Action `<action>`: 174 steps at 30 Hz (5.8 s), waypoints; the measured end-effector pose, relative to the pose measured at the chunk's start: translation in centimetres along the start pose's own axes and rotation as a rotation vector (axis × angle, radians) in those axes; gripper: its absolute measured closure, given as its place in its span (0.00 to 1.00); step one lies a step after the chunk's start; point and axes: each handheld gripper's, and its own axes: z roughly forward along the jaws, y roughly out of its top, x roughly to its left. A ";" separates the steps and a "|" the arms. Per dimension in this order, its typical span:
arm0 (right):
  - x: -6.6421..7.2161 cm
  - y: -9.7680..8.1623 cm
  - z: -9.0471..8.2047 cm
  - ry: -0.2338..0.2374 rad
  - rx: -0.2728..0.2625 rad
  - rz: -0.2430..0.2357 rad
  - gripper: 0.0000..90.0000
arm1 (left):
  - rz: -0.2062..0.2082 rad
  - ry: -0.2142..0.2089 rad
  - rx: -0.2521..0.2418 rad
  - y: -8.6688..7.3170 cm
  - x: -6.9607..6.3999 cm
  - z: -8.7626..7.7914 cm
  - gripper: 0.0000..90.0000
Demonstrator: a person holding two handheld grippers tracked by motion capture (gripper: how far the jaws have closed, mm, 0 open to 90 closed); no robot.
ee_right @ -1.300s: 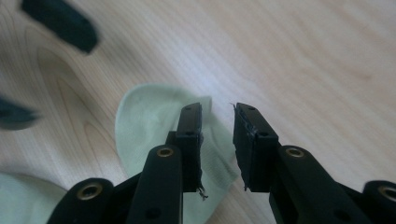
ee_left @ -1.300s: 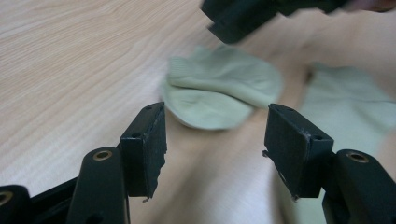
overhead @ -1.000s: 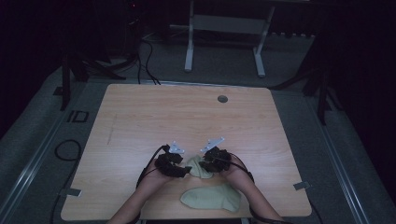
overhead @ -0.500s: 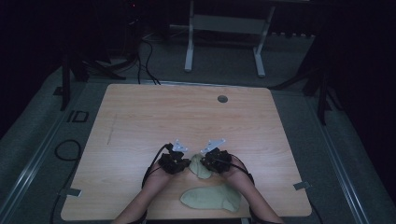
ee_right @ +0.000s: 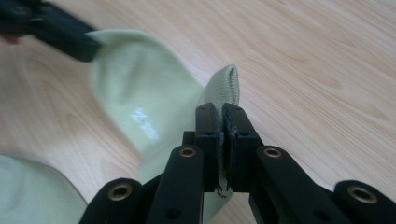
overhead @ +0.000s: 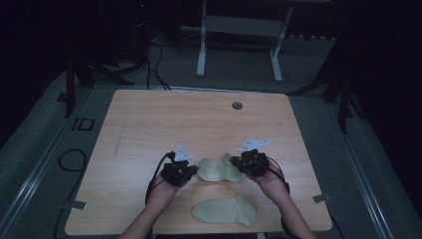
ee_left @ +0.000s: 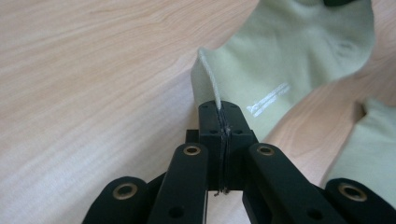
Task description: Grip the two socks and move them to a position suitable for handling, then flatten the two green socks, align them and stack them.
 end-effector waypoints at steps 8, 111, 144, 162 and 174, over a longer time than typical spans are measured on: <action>-2.4 -2.9 0.0 -0.002 0.042 0.096 0.95 | -0.025 -0.022 0.027 -1.2 -0.4 1.3 0.98; 3.8 -11.9 -4.4 0.063 0.140 0.095 0.67 | 0.036 -0.134 0.137 -7.1 -5.5 -1.7 0.51; 5.0 -11.3 -5.1 0.062 0.148 0.037 0.93 | 0.114 -0.143 0.111 -7.3 -6.5 -2.6 0.97; 4.0 -8.7 -8.2 0.060 0.057 0.050 0.93 | 0.132 -0.155 0.056 -4.2 -6.1 -4.7 0.97; 1.4 -4.8 -9.3 0.018 0.017 0.041 0.93 | 0.143 -0.124 0.017 0.0 -4.6 -5.7 0.97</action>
